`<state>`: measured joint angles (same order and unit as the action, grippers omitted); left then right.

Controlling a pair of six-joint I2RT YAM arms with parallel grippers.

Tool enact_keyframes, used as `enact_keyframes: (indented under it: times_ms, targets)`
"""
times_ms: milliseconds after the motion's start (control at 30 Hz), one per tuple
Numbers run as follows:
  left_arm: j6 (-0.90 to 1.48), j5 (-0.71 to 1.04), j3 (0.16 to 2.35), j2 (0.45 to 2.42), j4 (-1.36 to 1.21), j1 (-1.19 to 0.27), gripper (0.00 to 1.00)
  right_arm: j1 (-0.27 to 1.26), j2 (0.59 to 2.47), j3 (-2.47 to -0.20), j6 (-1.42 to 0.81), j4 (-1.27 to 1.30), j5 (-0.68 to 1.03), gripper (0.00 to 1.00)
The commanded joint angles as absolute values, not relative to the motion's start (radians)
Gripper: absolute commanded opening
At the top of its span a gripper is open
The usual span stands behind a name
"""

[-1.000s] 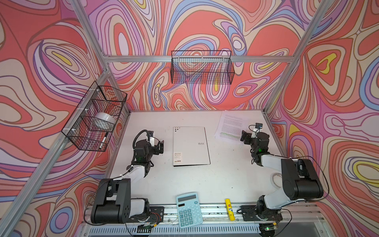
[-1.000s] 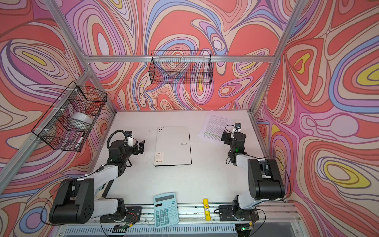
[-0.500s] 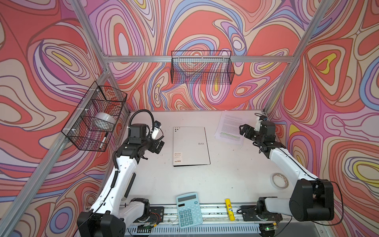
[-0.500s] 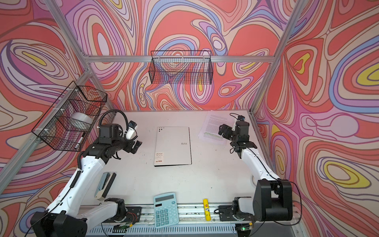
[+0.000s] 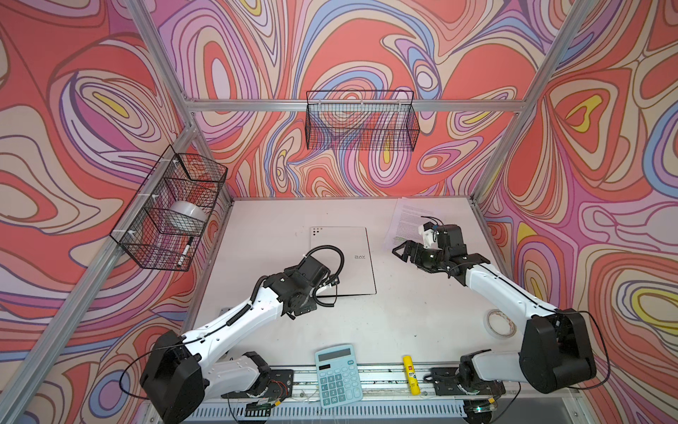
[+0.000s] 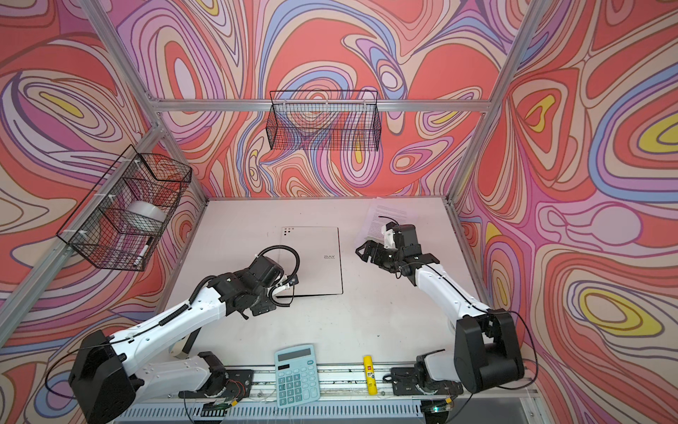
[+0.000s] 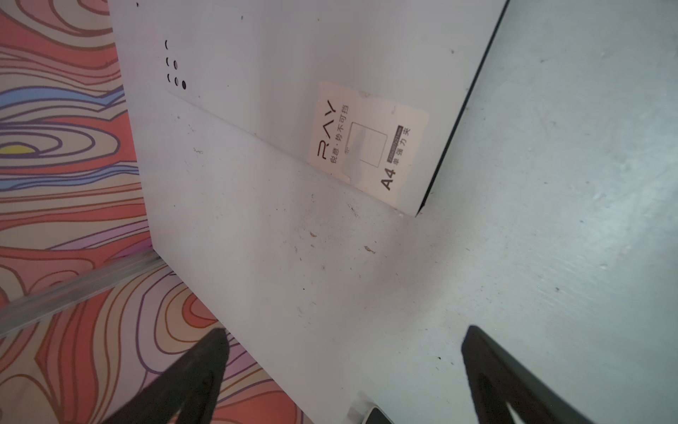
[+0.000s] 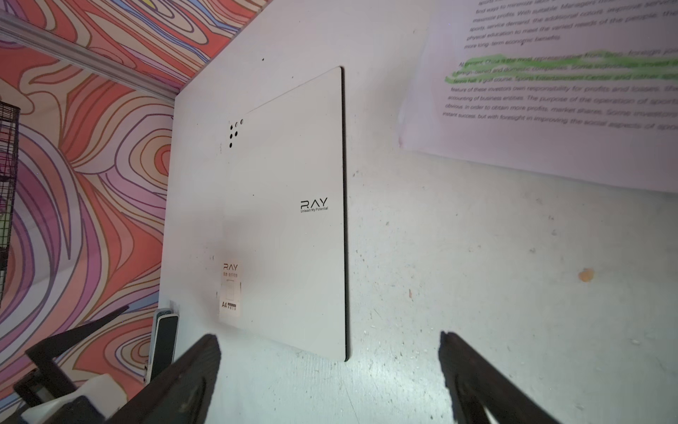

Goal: Put the files into the folder

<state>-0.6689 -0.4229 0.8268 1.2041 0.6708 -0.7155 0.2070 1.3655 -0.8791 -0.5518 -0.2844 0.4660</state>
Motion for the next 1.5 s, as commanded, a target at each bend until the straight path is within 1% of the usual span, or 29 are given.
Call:
enact_keyframes:
  times_ms: [0,167,300,367,633,833,1000,1233,1467]
  targets:
    - [-0.795,-0.53,0.762,1.218,0.5,-0.787,1.0,0.21,1.378,-0.861,-0.581,-0.281,0.528,0.98]
    - [-0.842,-0.562,0.728,1.301,0.301,-0.863,1.0,0.212,1.362,-0.839,-0.594,-0.28,0.558,0.98]
    - [-0.75,-0.538,0.793,1.397,0.334,-0.871,1.0,0.212,1.347,-0.793,-0.638,-0.209,0.575,0.99]
    - [-0.749,-0.531,0.791,1.427,0.315,-0.872,1.0,0.213,1.352,-0.779,-0.65,-0.176,0.591,0.99]
    - [-0.742,-0.533,0.811,1.495,0.287,-0.889,1.0,0.212,1.401,-0.831,-0.605,-0.205,0.623,0.98]
    - [-0.797,-0.557,0.78,1.549,0.135,-0.894,1.0,0.212,1.445,-0.882,-0.592,-0.214,0.657,0.98]
    - [-0.857,-0.623,0.744,1.596,-0.035,-0.902,1.0,0.212,1.456,-0.9,-0.583,-0.217,0.674,0.99]
    - [-0.877,-0.662,0.711,1.621,-0.128,-0.902,1.0,0.212,1.446,-0.87,-0.595,-0.172,0.702,0.98]
    - [-0.876,-0.699,0.675,1.623,-0.213,-0.901,1.0,0.211,1.501,-0.88,-0.583,-0.148,0.784,0.99]
